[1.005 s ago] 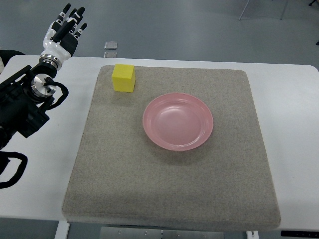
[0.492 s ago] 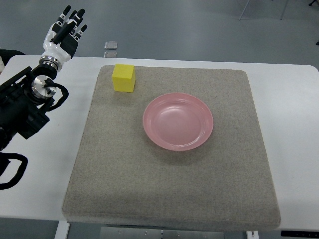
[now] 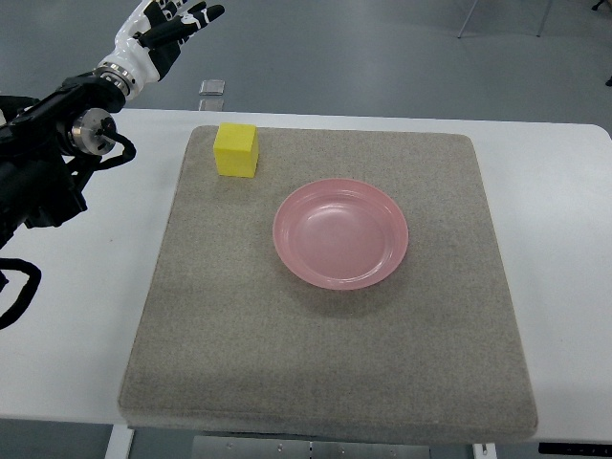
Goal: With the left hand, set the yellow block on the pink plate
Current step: 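Swing the left hand over the yellow cube, fingers pointing down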
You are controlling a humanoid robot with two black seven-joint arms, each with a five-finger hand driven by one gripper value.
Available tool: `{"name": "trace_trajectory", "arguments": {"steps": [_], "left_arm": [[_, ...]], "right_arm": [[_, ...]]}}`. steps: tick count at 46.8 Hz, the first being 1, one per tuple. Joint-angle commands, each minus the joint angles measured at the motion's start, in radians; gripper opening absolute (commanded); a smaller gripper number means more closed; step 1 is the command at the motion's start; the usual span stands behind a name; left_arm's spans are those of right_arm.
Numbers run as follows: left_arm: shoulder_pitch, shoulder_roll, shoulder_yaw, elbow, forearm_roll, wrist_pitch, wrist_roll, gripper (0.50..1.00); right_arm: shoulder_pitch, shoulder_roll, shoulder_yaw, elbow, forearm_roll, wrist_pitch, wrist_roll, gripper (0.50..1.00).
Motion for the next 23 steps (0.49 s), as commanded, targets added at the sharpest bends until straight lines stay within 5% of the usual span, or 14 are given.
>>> {"name": "trace_trajectory", "arguments": {"steps": [1,13,23], "left_arm": [[-0.035,0.029,0.079,-0.045,0.114,0.0,0.027,0.971],[-0.074,0.075,0.21,-0.11,0.258,-0.004,0.127,0.971],[-0.113,0.093,0.327,-0.185,0.57,0.007,0.112,0.964]], "right_arm": [[0.002,0.0,0.0,0.0,0.0,0.0,0.0,0.924],[0.0,0.0,0.0,0.0,0.0,0.0,0.0,0.924],[0.0,0.0,0.0,0.0,0.0,0.0,0.0,0.924]]}}
